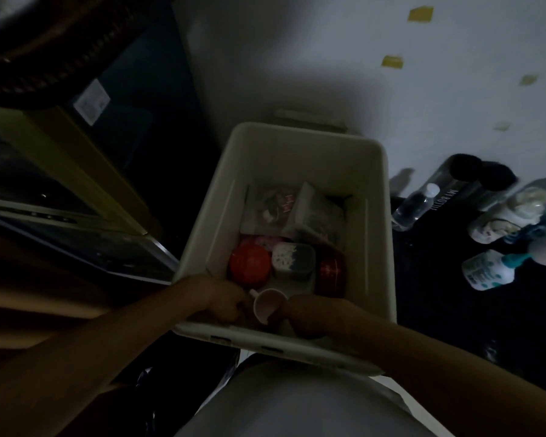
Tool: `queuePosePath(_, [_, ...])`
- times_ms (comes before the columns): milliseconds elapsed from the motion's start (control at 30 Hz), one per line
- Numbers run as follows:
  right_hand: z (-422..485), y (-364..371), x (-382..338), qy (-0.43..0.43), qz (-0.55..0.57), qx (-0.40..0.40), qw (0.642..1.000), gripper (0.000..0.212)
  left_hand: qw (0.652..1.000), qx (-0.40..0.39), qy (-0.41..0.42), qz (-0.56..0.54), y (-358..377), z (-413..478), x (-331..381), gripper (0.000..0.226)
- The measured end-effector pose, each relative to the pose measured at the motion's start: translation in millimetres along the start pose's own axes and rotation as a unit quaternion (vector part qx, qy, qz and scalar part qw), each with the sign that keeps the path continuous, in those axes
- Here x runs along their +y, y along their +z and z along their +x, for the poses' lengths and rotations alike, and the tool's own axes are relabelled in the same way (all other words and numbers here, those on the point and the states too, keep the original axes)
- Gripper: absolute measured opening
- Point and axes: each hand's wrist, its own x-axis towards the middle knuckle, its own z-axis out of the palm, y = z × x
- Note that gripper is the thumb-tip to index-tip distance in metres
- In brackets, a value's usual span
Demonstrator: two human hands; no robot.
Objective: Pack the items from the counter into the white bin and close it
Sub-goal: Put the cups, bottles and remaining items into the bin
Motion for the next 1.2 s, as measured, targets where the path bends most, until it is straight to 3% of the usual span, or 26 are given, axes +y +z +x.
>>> queuePosePath(200, [-9.6, -3.4, 3.0, -0.002, 0.034, 0.115, 0.993, 0.039, 0.994, 0.105, -0.003, -0.036, -11.5, 0.3, -1.4, 0.036])
queuePosePath(333, [-21.4, -9.3, 10.5, 0.008, 0.042, 0.133, 0.990, 0.038, 0.984, 0.171, -0.009, -0.045, -17.8, 2.2, 9.6, 0.037])
queuePosePath(533, [-54.4, -37.6, 21.4, 0.000, 0.015, 0.228, 0.974, 0.051, 0.956, 0.288, 0.052, -0.029, -38.9, -0.1, 31.9, 0.031])
queuePosePath(667, [-80.9, -55.1, 35.4, -0.001, -0.002, 0.250, 0.968, 0.036, 0.935, 0.342, 0.076, -0.046, -52.1, 2.8, 48.2, 0.038])
queuePosePath(800, [-113.1, -67.7, 57.3, -0.038, -0.028, 0.335, 0.941, 0.037, 0.908, 0.391, 0.135, -0.063, -74.6, 5.3, 77.7, 0.039])
queuePosePath(900, [-133.0, -74.6, 72.9, -0.054, -0.048, 0.399, 0.914, 0.033, 0.885, 0.436, 0.160, -0.026, -94.5, 11.3, 95.6, 0.021])
queuePosePath(1033, [-167.1, -68.6, 116.4, -0.017, -0.022, 0.461, 0.887, 0.034, 0.865, 0.476, 0.160, -0.006, -123.3, 26.8, 133.5, 0.027])
queuePosePath(1200, [-205.9, -46.8, 186.0, 0.091, -0.014, 0.467, 0.879, 0.040, 0.854, 0.497, 0.154, 0.009, -146.7, 57.5, 185.4, 0.046])
